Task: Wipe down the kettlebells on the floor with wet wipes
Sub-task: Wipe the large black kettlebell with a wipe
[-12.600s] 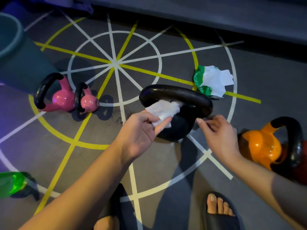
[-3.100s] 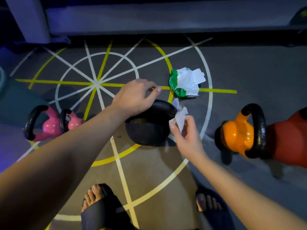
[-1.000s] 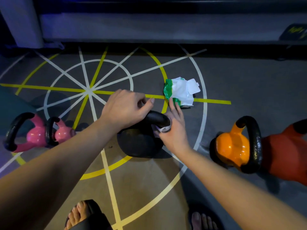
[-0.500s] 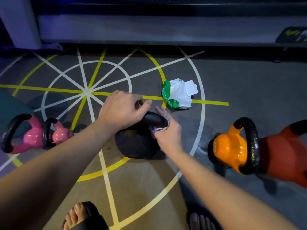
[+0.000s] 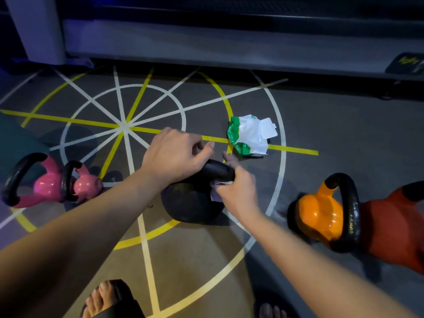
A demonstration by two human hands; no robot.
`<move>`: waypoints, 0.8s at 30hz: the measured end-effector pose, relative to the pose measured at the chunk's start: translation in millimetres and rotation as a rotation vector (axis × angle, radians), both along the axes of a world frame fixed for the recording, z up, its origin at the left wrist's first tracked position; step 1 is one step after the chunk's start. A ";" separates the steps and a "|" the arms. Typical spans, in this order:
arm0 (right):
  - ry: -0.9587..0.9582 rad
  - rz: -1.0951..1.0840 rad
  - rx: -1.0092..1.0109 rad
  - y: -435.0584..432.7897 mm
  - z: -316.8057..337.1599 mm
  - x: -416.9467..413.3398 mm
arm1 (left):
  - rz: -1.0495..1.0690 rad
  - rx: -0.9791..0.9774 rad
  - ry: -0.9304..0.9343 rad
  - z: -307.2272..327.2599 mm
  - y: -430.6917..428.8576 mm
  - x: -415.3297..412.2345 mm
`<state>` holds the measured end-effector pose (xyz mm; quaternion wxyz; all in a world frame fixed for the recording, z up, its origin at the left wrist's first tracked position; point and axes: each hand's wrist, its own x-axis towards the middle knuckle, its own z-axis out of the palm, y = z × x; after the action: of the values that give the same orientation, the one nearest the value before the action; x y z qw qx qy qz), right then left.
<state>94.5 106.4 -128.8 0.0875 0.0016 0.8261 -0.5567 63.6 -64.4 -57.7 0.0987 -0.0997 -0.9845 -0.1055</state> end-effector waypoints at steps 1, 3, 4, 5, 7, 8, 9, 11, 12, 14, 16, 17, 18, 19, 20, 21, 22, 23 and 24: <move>0.001 -0.081 -0.020 -6.1 -0.2 5.2 | 0.005 0.001 0.002 -0.2 0.3 0.1; 0.051 -0.125 0.006 -12.5 1.5 12.2 | 0.012 0.006 -0.007 0.0 1.0 0.6; 0.070 -0.091 0.022 -11.8 3.1 14.3 | 0.014 0.010 -0.010 0.5 0.6 1.0; 0.067 -0.036 0.022 -8.2 6.3 15.7 | 0.016 0.013 -0.010 0.7 0.5 1.5; 0.038 0.108 0.014 6.1 13.0 18.5 | 0.013 0.009 -0.009 1.3 1.2 2.1; 0.041 0.175 0.004 14.8 15.3 20.8 | 0.012 0.007 -0.008 1.5 1.4 2.3; 0.061 0.220 -0.016 22.9 14.8 22.9 | 0.012 0.004 -0.006 1.5 1.9 2.3; 0.131 0.227 -0.056 33.6 11.4 25.7 | 0.007 -0.002 0.000 2.1 2.6 2.3; 0.153 0.205 -0.059 35.8 9.2 26.2 | 0.004 -0.002 0.001 2.5 2.5 2.6; 0.177 0.164 0.008 35.7 3.9 24.9 | 0.004 0.002 0.002 3.2 2.6 2.9; 0.194 0.127 0.062 34.0 1.6 22.4 | 0.003 0.000 0.005 3.2 2.9 3.2; 0.214 0.106 0.059 33.8 -1.2 20.6 | 0.000 -0.003 0.005 2.9 3.0 3.2; 0.237 0.099 0.048 34.1 -4.0 18.7 | -0.002 -0.002 0.005 2.6 2.8 3.1; 0.252 0.106 0.039 34.3 -6.6 17.8 | -0.001 0.003 0.003 2.7 2.4 2.9; 0.266 0.117 0.041 34.6 -9.4 18.1 | -0.002 0.007 0.002 2.8 1.9 2.5; 0.286 0.127 0.046 34.3 -12.6 19.4 | -0.002 0.008 0.004 2.9 1.7 2.1; 0.300 0.124 0.051 33.0 -14.7 22.0 | -0.003 0.007 0.008 3.0 2.0 2.1; 0.295 0.108 0.056 30.1 -14.7 25.4 | -0.004 0.007 0.012 3.1 2.5 2.5; 0.283 0.082 0.062 25.5 -13.5 29.1 | -0.004 0.010 0.017 3.3 3.0 3.0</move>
<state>123.6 131.9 -142.3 -0.0071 -0.1081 0.8463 -0.5216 66.6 -61.4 -54.3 0.1074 -0.1021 -0.9829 -0.1098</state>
